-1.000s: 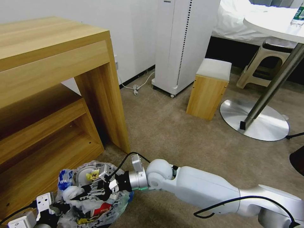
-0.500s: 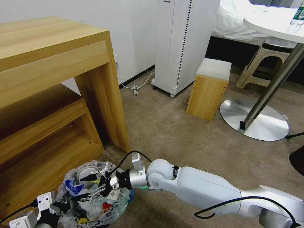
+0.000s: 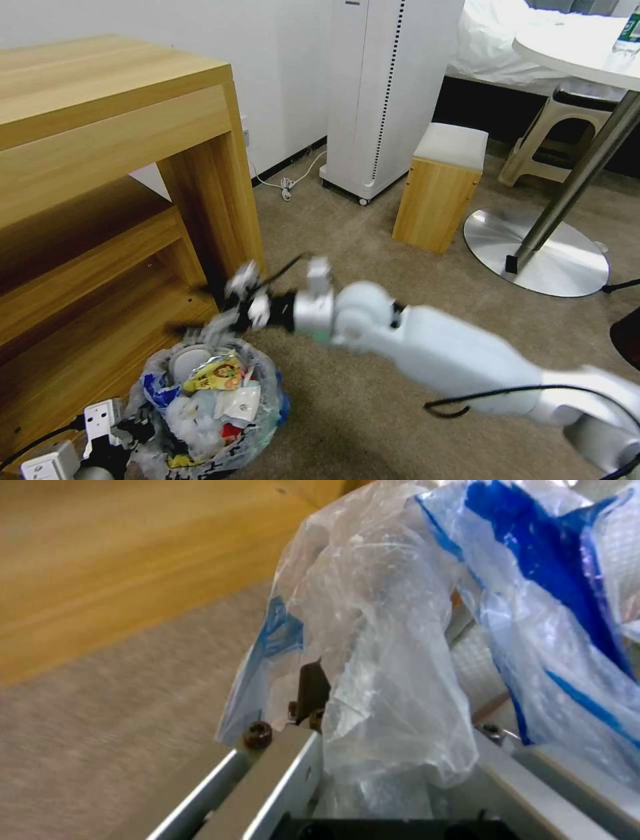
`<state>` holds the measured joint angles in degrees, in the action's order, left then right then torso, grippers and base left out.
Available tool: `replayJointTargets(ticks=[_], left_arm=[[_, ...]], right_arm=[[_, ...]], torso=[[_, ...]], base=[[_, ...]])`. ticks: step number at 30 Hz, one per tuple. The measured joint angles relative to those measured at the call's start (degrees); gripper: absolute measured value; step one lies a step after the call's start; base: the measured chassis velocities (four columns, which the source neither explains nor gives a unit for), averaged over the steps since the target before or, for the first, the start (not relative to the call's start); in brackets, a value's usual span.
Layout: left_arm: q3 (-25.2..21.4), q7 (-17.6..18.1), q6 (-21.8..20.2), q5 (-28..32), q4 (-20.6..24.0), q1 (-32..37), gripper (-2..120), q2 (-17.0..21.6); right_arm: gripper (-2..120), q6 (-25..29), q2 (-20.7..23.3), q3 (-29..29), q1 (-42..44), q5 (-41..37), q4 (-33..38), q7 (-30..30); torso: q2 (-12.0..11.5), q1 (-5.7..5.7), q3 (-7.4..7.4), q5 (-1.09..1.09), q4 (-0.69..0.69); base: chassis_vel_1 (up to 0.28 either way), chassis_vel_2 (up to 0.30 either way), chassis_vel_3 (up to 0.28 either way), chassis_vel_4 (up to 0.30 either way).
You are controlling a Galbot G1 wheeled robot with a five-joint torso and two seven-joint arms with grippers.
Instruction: Pick up the trash bin and place the garbage on the floor into it.
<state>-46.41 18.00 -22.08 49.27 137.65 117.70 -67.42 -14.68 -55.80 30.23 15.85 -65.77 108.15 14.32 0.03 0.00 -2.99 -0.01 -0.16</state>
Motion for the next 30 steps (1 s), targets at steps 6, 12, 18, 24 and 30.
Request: replayJointTargets(ticks=[6,12,18,24,30], left_arm=[[2.9,-1.5,0.4,1.2,-1.2,-1.6,1,0.5],[6.9,-3.1,2.9,0.1,-5.5,-5.7,1,1.1],[9.8,-2.9,4.9,-0.3,-8.8,-9.4,1,1.1],[12.4,-1.3,5.4,0.1,-12.1,-13.7,1,1.4],[14.5,-0.5,5.4,0.8,-14.5,-17.1,1,2.0]], right_arm=[[100,-2.0,6.2,-7.2,5.3,0.2,6.5,-6.6],[100,-0.9,11.7,-16.6,15.8,1.3,12.3,-6.1],[100,0.2,13.7,-21.7,21.8,3.9,14.4,-5.4],[100,0.5,14.5,-26.5,29.1,6.4,15.7,-4.3],[100,0.9,15.0,-28.3,32.5,7.4,15.8,-3.8]], torso=[[0.0,0.0,0.0,-0.01,0.02],[0.0,0.0,0.0,0.0,0.01],[0.0,0.0,0.0,0.0,0.02],[0.0,0.0,0.01,0.01,0.02],[0.0,0.0,0.0,0.02,0.02]], base=[[0.0,0.0,0.0,0.0],[0.0,0.0,0.0,0.0],[0.0,0.0,0.0,0.0],[0.0,0.0,0.0,0.0],[0.0,0.0,0.0,0.0]])
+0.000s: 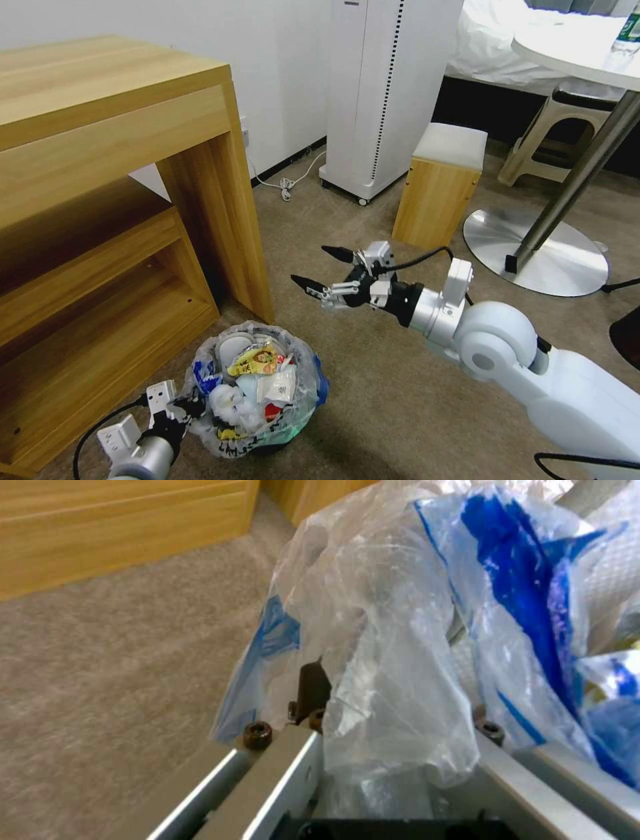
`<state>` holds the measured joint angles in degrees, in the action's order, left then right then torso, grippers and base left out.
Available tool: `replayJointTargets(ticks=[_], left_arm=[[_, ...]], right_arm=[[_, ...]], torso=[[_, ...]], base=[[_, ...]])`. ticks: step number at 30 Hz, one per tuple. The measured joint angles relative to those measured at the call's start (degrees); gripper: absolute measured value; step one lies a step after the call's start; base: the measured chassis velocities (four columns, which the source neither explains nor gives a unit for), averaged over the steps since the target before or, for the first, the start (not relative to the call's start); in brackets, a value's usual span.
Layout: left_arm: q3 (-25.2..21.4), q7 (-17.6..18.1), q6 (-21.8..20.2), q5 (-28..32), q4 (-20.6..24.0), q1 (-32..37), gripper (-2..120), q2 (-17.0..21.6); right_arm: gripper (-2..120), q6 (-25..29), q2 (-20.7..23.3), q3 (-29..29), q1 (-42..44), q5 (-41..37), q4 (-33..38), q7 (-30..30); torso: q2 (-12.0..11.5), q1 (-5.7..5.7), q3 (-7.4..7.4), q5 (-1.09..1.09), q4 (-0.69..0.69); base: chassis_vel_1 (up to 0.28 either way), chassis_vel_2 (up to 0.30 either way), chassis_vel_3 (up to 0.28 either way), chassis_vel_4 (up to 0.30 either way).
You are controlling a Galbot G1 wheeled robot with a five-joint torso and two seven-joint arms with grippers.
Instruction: Pick up the trash bin and place the garbage on the floor into it.
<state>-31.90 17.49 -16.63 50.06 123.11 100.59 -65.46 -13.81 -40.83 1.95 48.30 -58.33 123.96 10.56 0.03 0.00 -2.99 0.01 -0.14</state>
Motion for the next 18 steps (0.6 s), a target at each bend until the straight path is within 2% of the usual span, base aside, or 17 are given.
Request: replayJointTargets(ticks=[5,18], left_arm=[[1.9,0.5,0.1,0.0,-2.4,-3.4,1,0.0],[3.1,0.2,0.5,-0.5,-4.8,-5.1,1,0.4]], right_arm=[[100,0.7,0.2,-0.7,2.1,0.9,-0.1,0.4],[100,1.9,-0.7,0.6,1.6,1.6,-2.4,1.1]], torso=[[0.0,0.0,0.0,-0.01,-0.01],[0.0,0.0,0.0,-0.02,0.0]], base=[[0.0,0.0,0.0,0.0],[0.0,0.0,0.0,0.0]])
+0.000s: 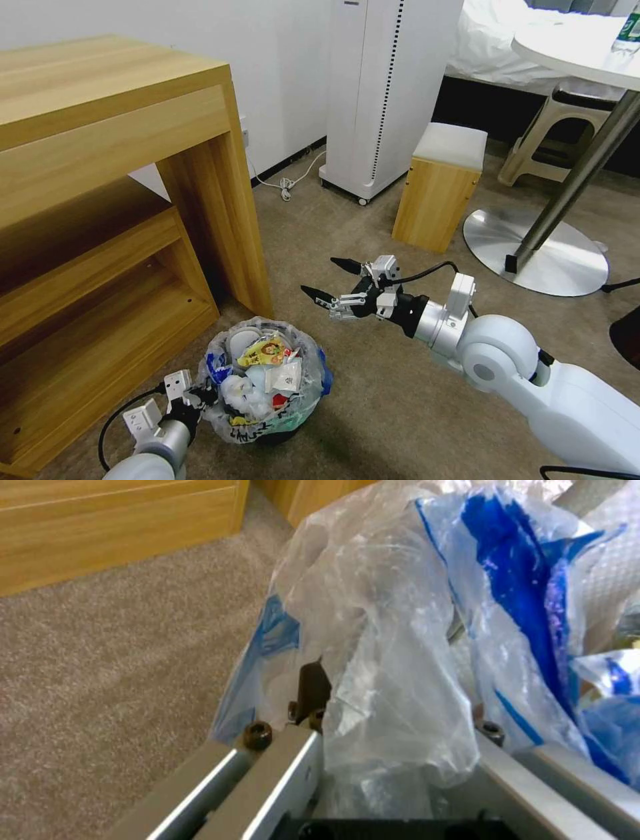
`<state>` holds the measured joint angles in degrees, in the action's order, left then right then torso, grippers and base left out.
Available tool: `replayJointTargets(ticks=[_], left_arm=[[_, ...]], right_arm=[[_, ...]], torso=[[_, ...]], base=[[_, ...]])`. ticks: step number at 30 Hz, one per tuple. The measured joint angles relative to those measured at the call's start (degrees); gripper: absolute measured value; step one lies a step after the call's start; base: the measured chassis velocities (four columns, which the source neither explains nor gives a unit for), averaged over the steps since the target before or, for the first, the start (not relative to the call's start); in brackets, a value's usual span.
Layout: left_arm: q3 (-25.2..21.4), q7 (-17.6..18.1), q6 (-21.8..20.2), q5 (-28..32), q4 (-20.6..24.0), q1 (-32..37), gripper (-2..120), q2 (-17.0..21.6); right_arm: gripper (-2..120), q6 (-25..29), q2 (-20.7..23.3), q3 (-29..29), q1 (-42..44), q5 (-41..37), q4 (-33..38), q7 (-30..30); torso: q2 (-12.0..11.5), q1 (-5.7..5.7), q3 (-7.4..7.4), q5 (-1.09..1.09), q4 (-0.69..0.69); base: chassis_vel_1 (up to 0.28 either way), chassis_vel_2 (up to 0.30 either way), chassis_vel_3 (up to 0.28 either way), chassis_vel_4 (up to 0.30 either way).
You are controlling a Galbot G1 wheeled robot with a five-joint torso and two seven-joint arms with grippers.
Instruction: Pick up the trash bin and place the garbage on the floor into it.
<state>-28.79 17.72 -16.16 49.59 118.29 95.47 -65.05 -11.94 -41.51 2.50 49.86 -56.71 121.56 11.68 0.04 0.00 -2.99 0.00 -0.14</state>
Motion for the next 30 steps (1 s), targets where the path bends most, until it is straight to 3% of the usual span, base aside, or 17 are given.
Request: replayJointTargets(ticks=[14,30], left_arm=[[-1.1,-1.1,-2.5,0.3,0.4,1.1,1,0.3],[-2.4,-0.1,-4.3,2.7,4.8,3.7,58,0.1]], right_arm=[[100,0.6,-0.9,1.6,-0.4,0.7,-1.7,0.9],[100,0.9,-1.6,2.7,-0.9,1.1,-2.2,1.3]], torso=[[0.0,0.0,0.0,0.0,0.0],[0.0,0.0,0.0,0.01,0.0]], base=[[0.0,0.0,0.0,0.0],[0.0,0.0,0.0,0.0]])
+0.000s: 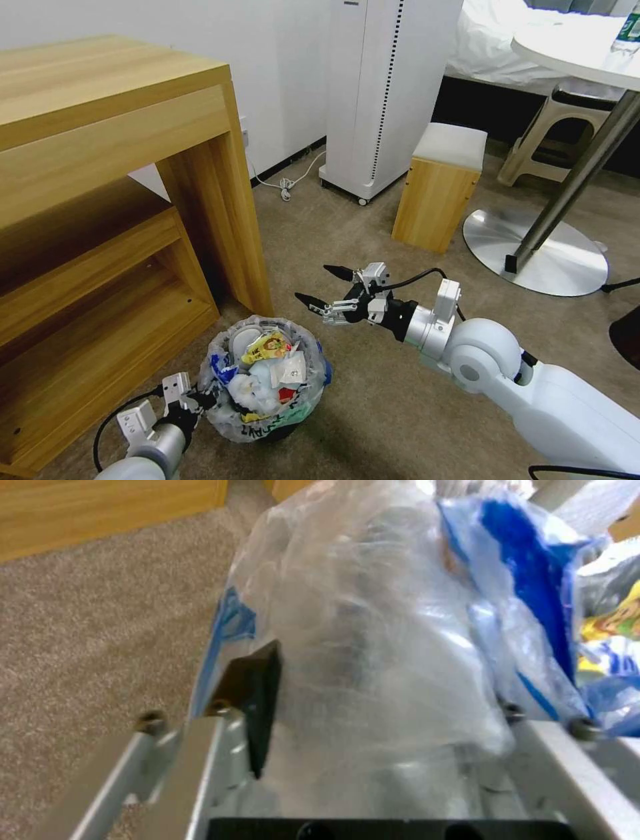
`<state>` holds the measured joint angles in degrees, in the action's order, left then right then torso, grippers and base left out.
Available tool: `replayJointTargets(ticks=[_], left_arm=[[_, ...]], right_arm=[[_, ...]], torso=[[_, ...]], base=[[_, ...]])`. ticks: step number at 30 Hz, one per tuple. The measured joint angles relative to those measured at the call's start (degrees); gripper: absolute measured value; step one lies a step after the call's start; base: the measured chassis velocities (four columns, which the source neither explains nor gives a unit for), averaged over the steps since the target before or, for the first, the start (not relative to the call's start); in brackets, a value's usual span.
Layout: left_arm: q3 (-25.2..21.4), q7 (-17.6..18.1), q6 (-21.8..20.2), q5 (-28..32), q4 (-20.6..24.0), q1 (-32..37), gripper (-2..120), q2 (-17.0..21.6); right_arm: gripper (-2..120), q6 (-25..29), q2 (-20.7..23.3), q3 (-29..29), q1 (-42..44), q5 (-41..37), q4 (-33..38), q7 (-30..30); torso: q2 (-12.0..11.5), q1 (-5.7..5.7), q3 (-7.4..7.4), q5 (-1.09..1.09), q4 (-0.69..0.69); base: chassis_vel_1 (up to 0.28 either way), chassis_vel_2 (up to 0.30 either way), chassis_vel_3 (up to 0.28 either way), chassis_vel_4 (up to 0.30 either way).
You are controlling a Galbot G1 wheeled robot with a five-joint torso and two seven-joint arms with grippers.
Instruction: Pick up the trash bin and place the garbage on the floor into it.
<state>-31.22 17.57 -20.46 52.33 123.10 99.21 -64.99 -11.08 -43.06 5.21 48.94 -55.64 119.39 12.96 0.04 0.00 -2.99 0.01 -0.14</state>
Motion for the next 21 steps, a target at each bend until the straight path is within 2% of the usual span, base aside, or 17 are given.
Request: replayJointTargets(ticks=[3,7,11,15,19,21], left_arm=[[-1.0,0.2,0.3,0.6,0.8,0.4,73,0.4],[-1.7,0.3,0.3,1.2,1.3,0.7,81,0.7],[-3.2,0.5,0.5,2.5,2.5,1.0,100,1.0],[-5.6,1.1,-0.1,3.7,5.4,2.7,109,1.9],[-7.7,1.3,-0.3,4.0,8.0,4.5,112,2.7],[-9.8,1.5,-0.4,4.2,10.8,6.3,113,3.4]], right_arm=[[100,0.1,-0.1,-0.1,0.9,0.4,0.1,0.1],[100,0.2,0.0,-0.3,1.5,0.6,0.3,0.2],[100,0.3,0.4,-1.4,3.1,0.8,0.9,0.4],[100,0.3,1.1,-3.1,3.7,0.8,1.7,0.5],[100,1.3,0.9,-4.8,3.5,0.8,1.9,1.4],[100,1.9,0.0,-6.6,3.1,0.6,2.2,1.7]], torso=[[0.0,0.0,0.0,-0.01,0.0],[0.0,0.0,0.0,-0.01,0.0],[0.0,0.0,0.0,0.0,0.0],[0.0,0.0,0.0,0.0,-0.01],[0.0,0.0,0.0,0.0,0.0],[0.0,0.0,0.0,-0.01,0.0]], base=[[0.0,0.0,0.0,0.0],[0.0,0.0,0.0,0.0],[0.0,0.0,0.0,0.0],[0.0,0.0,0.0,0.0],[0.0,0.0,0.0,0.0],[0.0,0.0,0.0,0.0]])
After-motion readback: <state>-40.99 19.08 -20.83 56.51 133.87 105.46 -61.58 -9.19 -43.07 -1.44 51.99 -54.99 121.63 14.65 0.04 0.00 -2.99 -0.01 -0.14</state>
